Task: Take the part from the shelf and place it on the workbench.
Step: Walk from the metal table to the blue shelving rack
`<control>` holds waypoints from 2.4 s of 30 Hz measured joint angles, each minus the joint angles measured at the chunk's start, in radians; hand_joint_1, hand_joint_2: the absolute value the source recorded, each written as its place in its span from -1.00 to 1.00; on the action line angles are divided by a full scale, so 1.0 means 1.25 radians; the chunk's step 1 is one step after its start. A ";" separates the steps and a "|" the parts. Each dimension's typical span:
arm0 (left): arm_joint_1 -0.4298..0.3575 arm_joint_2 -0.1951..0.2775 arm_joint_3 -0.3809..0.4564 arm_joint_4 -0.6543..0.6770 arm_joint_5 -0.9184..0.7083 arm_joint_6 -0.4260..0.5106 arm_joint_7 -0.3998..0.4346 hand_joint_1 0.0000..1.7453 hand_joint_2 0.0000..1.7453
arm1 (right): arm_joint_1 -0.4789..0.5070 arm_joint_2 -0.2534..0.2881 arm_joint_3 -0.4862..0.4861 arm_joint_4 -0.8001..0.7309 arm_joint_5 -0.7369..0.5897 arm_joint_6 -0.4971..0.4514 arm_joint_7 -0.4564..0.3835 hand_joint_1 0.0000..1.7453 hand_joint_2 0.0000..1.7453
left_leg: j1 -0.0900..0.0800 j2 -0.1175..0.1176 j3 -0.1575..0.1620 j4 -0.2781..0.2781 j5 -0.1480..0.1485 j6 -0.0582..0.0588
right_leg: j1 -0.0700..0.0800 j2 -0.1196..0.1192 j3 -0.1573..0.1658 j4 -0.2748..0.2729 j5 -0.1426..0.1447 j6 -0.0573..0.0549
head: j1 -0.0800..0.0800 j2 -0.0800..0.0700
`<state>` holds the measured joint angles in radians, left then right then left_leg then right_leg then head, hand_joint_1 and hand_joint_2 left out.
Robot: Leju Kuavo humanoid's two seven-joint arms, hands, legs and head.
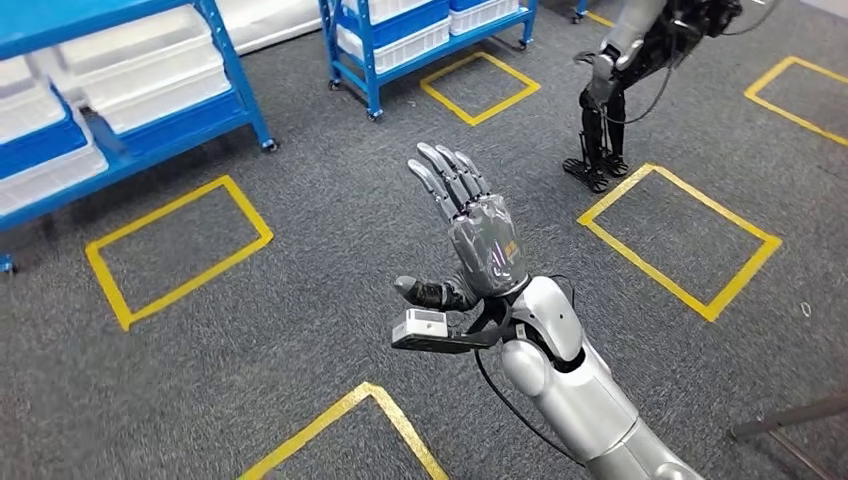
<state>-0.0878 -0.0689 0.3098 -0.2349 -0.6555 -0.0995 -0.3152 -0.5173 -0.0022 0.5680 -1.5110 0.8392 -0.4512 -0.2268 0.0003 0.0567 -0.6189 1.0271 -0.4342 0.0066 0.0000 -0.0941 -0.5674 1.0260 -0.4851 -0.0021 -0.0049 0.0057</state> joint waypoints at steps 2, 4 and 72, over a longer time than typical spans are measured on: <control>0.004 0.005 0.000 0.000 -0.001 0.004 -0.003 -1.00 -1.00 | 0.000 0.000 0.000 0.000 -0.006 -0.002 -0.004 -1.00 -1.00 | 0.002 -0.016 0.000 -0.005 0.004 0.008 | 0.000 -0.007 0.003 0.000 -0.003 0.008 | 0.000 0.000; 0.006 0.010 0.001 0.000 -0.001 0.006 -0.008 -1.00 -1.00 | 0.001 0.000 -0.003 0.000 -0.013 -0.005 -0.011 -1.00 -1.00 | 0.006 -0.031 0.003 -0.012 0.009 0.018 | -0.003 0.021 -0.007 0.029 -0.028 0.015 | 0.000 0.000; 0.031 0.022 0.074 0.009 -0.004 0.017 0.020 -1.00 1.00 | 0.264 0.055 -0.357 0.971 -0.252 0.270 0.211 -1.00 1.00 | 0.006 -0.058 0.034 -0.019 -0.010 0.026 | -0.008 0.073 -0.081 0.148 -0.046 0.019 | 0.001 0.000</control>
<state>-0.0491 -0.0412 0.4017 -0.2241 -0.6610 -0.0783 -0.2900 -0.1875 0.0667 0.1222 -0.2971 0.5245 -0.1133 0.0375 0.0078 -0.0155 -0.5766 1.0028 -0.4463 0.0390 -0.0102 -0.0025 -0.6689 1.2105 -0.5431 0.0215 -0.0040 0.0057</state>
